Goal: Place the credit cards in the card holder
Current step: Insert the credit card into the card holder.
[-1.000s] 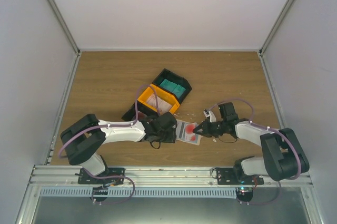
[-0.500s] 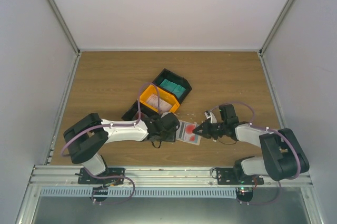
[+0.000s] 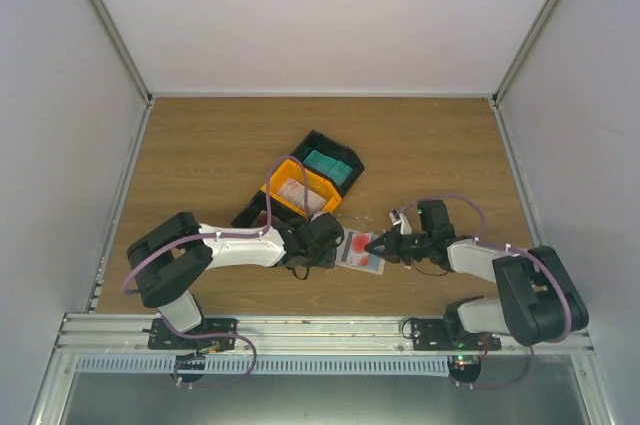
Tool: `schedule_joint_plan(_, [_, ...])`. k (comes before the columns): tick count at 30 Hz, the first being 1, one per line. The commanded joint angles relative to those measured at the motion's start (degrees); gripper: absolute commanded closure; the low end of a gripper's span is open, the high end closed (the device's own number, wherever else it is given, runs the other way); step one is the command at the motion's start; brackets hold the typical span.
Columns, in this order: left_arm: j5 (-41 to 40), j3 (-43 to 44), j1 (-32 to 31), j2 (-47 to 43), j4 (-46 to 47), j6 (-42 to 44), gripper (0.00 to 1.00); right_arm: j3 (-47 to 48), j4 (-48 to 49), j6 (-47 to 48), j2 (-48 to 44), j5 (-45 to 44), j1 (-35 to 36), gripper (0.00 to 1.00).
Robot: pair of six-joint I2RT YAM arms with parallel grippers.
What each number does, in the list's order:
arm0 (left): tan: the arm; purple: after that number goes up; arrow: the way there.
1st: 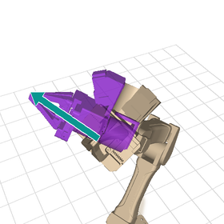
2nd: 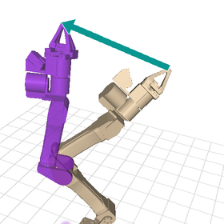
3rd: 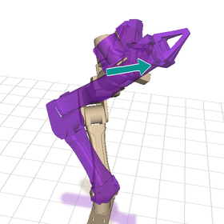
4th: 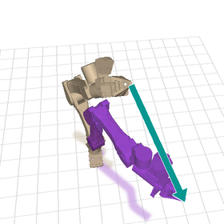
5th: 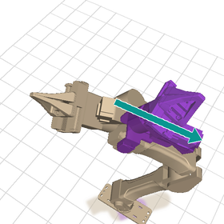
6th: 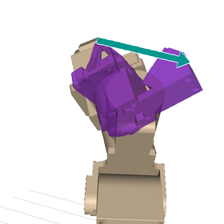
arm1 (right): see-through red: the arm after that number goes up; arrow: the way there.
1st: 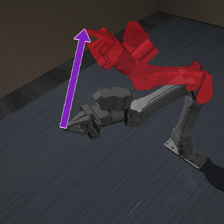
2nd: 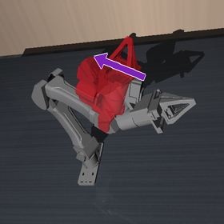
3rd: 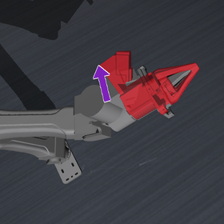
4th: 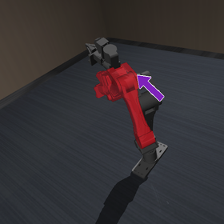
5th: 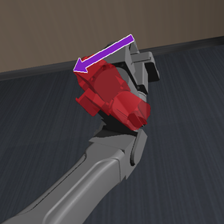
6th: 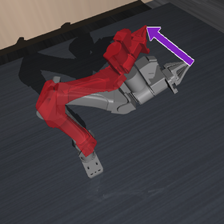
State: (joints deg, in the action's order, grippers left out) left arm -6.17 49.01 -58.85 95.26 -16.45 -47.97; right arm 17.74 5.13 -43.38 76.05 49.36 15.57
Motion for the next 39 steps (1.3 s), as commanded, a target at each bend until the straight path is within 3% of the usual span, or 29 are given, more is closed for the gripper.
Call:
schedule_joint_plan(1, [3.05, -0.6, -0.26, 1.98, 1.92, 0.58, 0.71, -0.74, 1.82, -0.51, 1.1, -1.29, -0.59, 1.0])
schedule_joint_plan(8, [5.33, -1.16, -0.22, 2.31, 3.4, 1.0, 0.74, 0.38, -0.83, 0.29, 3.96, -3.9, -0.62, 0.99])
schedule_joint_plan(20, [4.96, -1.54, -0.29, 2.57, 2.68, 0.35, 0.79, 2.05, -9.18, 1.45, -1.46, -13.49, -0.83, 0.98])
schedule_joint_plan(39, [6.09, -0.76, -0.29, 3.45, 3.94, 1.82, 0.77, 2.84, -5.3, 6.44, 7.21, -3.96, -0.64, 0.99])
